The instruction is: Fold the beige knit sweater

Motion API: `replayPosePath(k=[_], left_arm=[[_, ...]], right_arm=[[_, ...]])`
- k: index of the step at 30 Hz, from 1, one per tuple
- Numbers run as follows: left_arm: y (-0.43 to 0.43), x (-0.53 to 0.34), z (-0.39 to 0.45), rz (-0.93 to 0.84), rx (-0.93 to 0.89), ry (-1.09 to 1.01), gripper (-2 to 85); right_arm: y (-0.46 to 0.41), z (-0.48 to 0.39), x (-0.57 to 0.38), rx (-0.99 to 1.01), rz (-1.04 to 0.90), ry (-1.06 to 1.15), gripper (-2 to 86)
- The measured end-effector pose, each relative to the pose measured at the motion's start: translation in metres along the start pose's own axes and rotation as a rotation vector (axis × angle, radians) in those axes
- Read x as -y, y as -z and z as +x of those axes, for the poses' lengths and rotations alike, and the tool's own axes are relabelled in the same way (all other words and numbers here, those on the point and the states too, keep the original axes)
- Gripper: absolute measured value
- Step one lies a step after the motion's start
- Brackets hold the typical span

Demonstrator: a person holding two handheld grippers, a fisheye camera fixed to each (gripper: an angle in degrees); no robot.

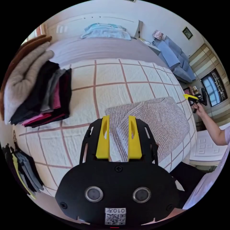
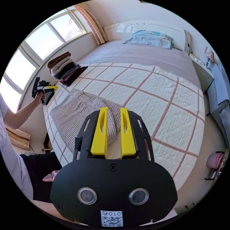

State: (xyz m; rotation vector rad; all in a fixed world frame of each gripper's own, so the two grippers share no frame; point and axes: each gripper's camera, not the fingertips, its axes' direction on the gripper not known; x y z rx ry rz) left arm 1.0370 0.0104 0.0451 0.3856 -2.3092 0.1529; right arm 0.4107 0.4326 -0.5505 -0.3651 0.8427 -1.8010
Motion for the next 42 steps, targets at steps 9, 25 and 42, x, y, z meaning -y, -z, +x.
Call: replayPosePath(k=[9, 25, 42], left_arm=[[-0.060, -0.129, 0.215, -0.018, -0.010, -0.375, 10.0], [-0.167, -0.206, 0.284, -0.105, 0.127, -0.336, 12.4], [-0.288, -0.310, 0.556, 0.038, 0.464, -0.895, 16.9]], right_arm=[[-0.020, -0.197, -0.091, 0.011, -0.048, 0.094, 7.2], [0.049, -0.035, -0.091, 0.144, -0.118, -0.336, 15.9], [0.069, 0.053, -0.036, 0.673, -0.224, -0.586, 9.7]])
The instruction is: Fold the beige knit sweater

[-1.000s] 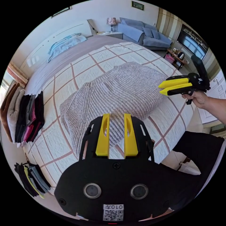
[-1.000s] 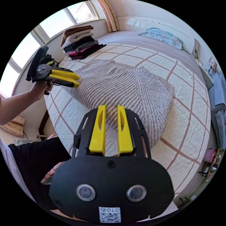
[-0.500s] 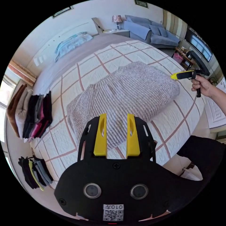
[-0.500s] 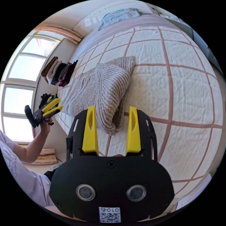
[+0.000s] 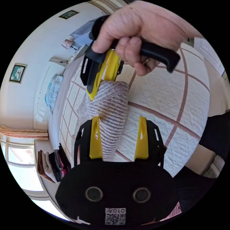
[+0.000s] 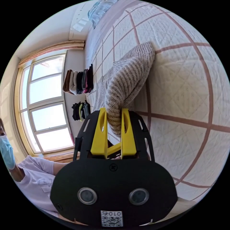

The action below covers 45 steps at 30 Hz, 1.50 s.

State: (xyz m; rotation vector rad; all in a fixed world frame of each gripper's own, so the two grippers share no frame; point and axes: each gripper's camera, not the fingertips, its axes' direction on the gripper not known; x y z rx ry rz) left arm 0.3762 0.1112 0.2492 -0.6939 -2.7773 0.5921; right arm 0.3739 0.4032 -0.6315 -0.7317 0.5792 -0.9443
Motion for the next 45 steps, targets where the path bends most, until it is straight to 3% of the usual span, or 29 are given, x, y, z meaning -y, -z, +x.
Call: replayPosePath(k=[5, 9, 11, 16, 21, 24, 25, 29, 35, 41, 43, 45], left_arm=[[-0.017, -0.003, -0.002, -0.057, 0.096, 0.112, 13.1], [-0.026, -0.017, -0.016, -0.037, -0.113, 0.193, 8.4], [-0.024, -0.030, -0.024, 0.000, -0.182, 0.231, 7.0], [-0.011, -0.060, -0.033, 0.066, -0.180, 0.245, 4.3], [-0.009, -0.074, -0.038, 0.068, -0.161, 0.237, 3.0], [-0.007, -0.086, -0.045, 0.069, -0.159, 0.252, 2.5], [-0.005, -0.090, -0.048, 0.065, -0.161, 0.257, 2.3], [0.004, -0.103, -0.066, 0.052, -0.170, 0.306, 1.9], [0.045, -0.118, -0.113, 0.117, -0.259, 0.453, 1.4], [0.051, -0.159, -0.159, 0.298, -0.684, 0.773, 1.4], [0.033, -0.208, -0.186, 0.382, -0.859, 0.994, 1.8], [0.031, -0.252, -0.210, 0.468, -0.904, 1.109, 2.3]], right_arm=[[0.002, -0.036, 0.027, -0.122, -0.098, 0.090, 11.4], [0.022, -0.020, 0.032, -0.183, -0.100, 0.142, 15.9], [0.048, 0.016, 0.030, -0.056, -0.017, 0.086, 23.9], [0.059, 0.076, 0.041, 0.160, 0.049, -0.001, 30.4], [0.026, 0.110, 0.080, 0.277, -0.007, -0.078, 28.2], [0.004, 0.118, 0.106, 0.314, -0.042, -0.092, 20.1], [-0.002, 0.119, 0.114, 0.330, -0.048, -0.099, 13.6], [-0.009, 0.098, 0.121, 0.148, -0.052, -0.040, 7.8], [0.029, 0.048, 0.070, -0.087, 0.034, 0.100, 6.8], [0.017, 0.030, 0.032, -0.367, 0.026, 0.003, 6.8], [-0.011, 0.000, 0.039, -0.435, 0.003, 0.060, 6.9], [-0.048, -0.046, 0.053, -0.499, -0.031, 0.160, 7.0]])
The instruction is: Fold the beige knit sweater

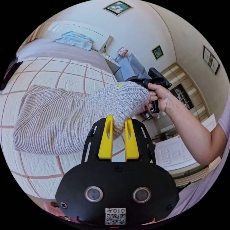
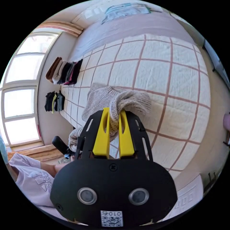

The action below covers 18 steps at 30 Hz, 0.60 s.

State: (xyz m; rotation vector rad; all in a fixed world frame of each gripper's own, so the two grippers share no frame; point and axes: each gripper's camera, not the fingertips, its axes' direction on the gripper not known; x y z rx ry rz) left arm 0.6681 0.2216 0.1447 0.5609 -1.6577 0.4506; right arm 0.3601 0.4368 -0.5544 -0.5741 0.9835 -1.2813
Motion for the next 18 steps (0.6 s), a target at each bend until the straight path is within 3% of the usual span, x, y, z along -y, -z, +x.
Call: replayPosePath(k=[3, 8, 13, 18], left_arm=[[0.069, 0.011, -0.051, 0.122, -0.105, 0.098, 2.9], [0.152, 0.008, -0.161, 0.358, -0.263, 0.419, 3.8], [0.170, -0.023, -0.257, 0.389, -0.326, 0.714, 5.2], [0.186, -0.024, -0.267, 0.462, -0.377, 0.762, 6.5]], right_arm=[[-0.043, -0.110, 0.054, -0.109, -0.067, 0.196, 7.0], [-0.227, -0.249, 0.158, -0.275, -0.351, 0.410, 7.0], [-0.376, -0.254, 0.172, -0.414, -0.548, 0.407, 7.1], [-0.387, -0.232, 0.166, -0.237, -0.495, 0.347, 8.2]])
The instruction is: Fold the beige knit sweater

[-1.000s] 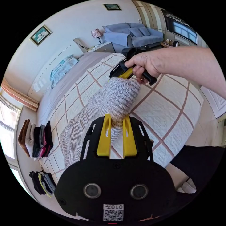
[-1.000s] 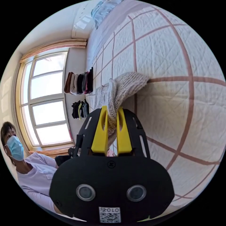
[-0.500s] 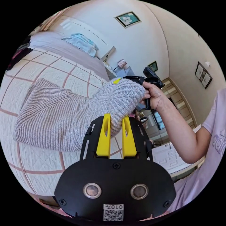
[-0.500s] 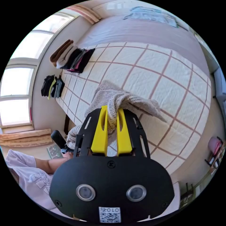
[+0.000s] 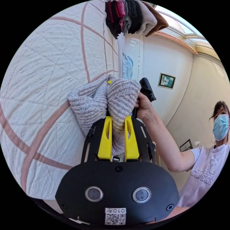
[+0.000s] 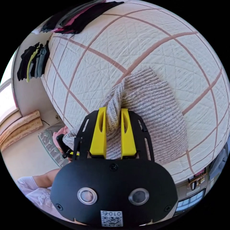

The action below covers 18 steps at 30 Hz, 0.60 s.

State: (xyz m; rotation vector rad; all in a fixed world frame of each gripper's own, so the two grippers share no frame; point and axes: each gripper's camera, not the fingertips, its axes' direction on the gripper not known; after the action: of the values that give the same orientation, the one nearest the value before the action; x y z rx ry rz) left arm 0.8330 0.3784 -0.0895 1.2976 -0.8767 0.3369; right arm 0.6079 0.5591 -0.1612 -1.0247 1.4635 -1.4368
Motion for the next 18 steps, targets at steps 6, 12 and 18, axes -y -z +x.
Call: replayPosePath(k=[6, 12, 18], left_arm=[[0.008, 0.014, 0.021, 0.004, -0.021, 0.029, 8.7], [0.032, 0.015, 0.064, -0.043, 0.097, -0.028, 10.3], [0.061, 0.015, 0.119, -0.046, 0.323, -0.128, 11.0]], right_arm=[[0.042, 0.017, -0.038, 0.176, 0.160, 0.019, 8.8], [0.093, 0.033, -0.153, 0.107, 0.421, 0.082, 8.0], [0.033, 0.032, -0.269, 0.013, 0.360, 0.306, 5.5]])
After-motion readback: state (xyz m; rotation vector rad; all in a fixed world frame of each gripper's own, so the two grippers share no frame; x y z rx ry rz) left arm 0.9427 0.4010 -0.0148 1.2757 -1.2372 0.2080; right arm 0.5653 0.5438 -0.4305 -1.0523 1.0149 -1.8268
